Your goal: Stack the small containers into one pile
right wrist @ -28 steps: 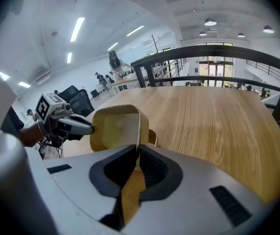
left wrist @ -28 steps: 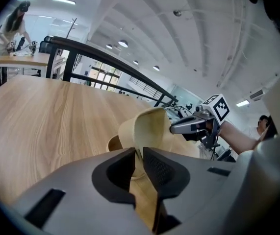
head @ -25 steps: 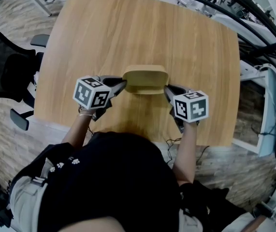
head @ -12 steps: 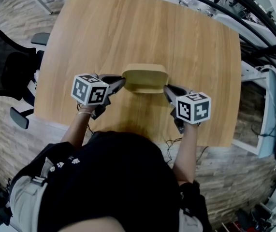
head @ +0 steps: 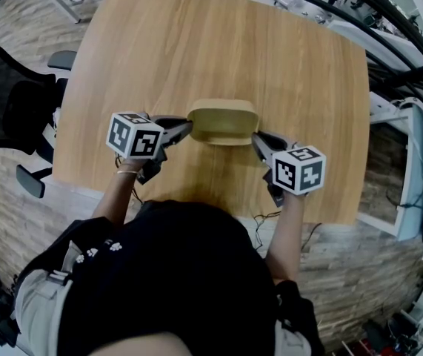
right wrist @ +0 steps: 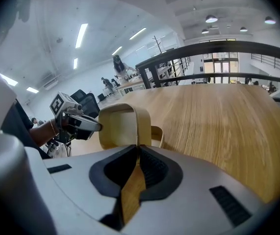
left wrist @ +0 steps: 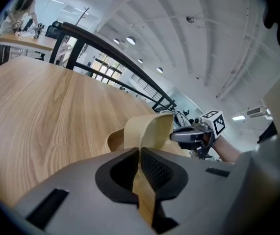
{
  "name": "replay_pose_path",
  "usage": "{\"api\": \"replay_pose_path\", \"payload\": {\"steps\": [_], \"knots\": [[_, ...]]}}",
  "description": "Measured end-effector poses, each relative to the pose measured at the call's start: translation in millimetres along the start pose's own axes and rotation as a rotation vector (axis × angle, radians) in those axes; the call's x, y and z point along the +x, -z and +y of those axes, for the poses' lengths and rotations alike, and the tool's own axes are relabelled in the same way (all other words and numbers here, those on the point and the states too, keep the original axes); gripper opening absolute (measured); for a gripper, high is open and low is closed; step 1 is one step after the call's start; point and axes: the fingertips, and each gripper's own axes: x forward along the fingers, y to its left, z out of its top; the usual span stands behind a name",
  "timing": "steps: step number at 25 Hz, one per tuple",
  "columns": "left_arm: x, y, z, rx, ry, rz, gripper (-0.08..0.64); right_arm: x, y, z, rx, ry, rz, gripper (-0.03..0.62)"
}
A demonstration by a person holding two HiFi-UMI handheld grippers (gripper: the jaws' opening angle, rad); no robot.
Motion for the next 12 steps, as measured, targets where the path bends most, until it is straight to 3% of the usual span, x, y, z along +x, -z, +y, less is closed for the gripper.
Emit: {"api": "replay_pose_path", "payload": {"steps": [6, 12], "knots": [[1, 6, -8, -0.095, 0.065, 0.04, 0.031, -13, -3, 4, 0.082, -0.076, -0.065, 0.035], [6, 14, -10, -0.165, 0.096, 0.11, 0.031, -13, 10, 3, 0.12, -0.082, -0.035, 0.035]]}}
